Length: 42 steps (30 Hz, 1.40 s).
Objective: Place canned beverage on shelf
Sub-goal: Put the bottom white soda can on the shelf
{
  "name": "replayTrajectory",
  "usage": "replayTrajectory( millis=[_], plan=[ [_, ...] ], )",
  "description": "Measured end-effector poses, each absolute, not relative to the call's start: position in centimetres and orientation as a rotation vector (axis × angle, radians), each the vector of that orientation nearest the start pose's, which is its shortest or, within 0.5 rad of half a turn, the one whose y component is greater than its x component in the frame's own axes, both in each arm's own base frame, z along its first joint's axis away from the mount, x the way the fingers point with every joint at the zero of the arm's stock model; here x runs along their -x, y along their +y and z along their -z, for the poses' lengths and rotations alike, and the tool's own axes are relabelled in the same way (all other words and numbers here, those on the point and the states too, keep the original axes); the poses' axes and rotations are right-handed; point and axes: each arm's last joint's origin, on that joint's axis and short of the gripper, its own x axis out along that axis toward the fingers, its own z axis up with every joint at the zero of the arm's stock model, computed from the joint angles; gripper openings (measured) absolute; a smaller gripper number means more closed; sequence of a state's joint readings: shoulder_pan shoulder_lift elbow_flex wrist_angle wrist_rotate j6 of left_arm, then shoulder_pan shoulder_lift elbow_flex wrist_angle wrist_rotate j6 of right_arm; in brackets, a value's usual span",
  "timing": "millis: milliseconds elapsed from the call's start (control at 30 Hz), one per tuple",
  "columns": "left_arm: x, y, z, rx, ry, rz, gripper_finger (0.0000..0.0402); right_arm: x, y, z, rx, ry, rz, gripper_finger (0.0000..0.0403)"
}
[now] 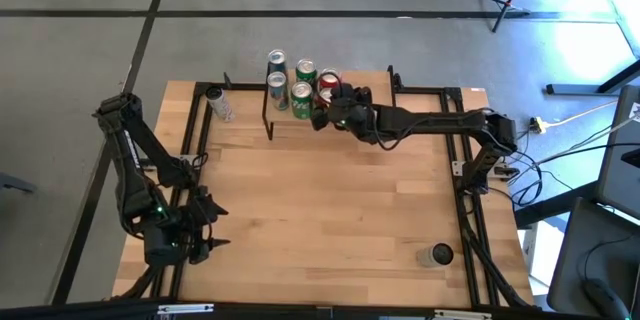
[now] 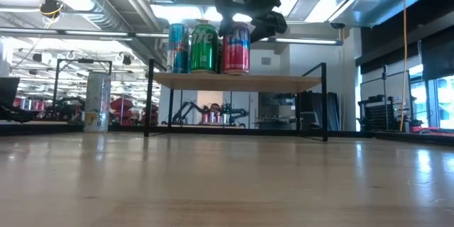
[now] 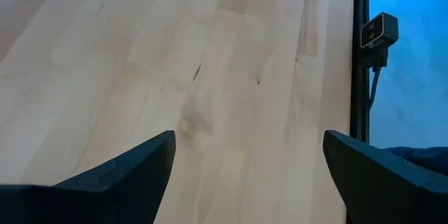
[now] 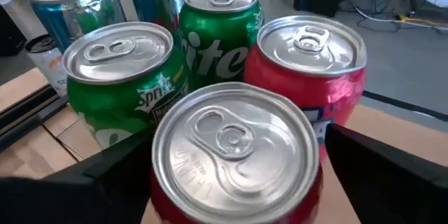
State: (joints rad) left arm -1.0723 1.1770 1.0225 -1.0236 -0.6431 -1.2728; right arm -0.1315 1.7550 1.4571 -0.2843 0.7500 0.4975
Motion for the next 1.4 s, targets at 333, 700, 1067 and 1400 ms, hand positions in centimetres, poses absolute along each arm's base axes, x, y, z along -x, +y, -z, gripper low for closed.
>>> replayTrajectory(
  millis=[333,700,1067,1400],
  plan=[
    [-11.4,-17.2,-28.5,0.306,0.824,-0.149,0.0350,-38.9,-7.1,-34.9,-0.141,0.346,0.939,0.0346],
    [-11.4,-17.2,-28.5,0.311,0.823,-0.149,0.0350,-37.5,-1.4,-40.2,-0.109,0.466,0.743,0.0332],
    [-11.5,-17.2,-28.6,0.319,0.803,-0.156,0.0350,-35.1,9.9,-38.7,-0.282,0.695,0.319,0.0291],
    [-13.1,-16.9,-28.9,0.359,0.744,-0.169,0.0350,-29.9,17.5,-36.5,-0.385,0.908,0.325,0.0287]
  ],
)
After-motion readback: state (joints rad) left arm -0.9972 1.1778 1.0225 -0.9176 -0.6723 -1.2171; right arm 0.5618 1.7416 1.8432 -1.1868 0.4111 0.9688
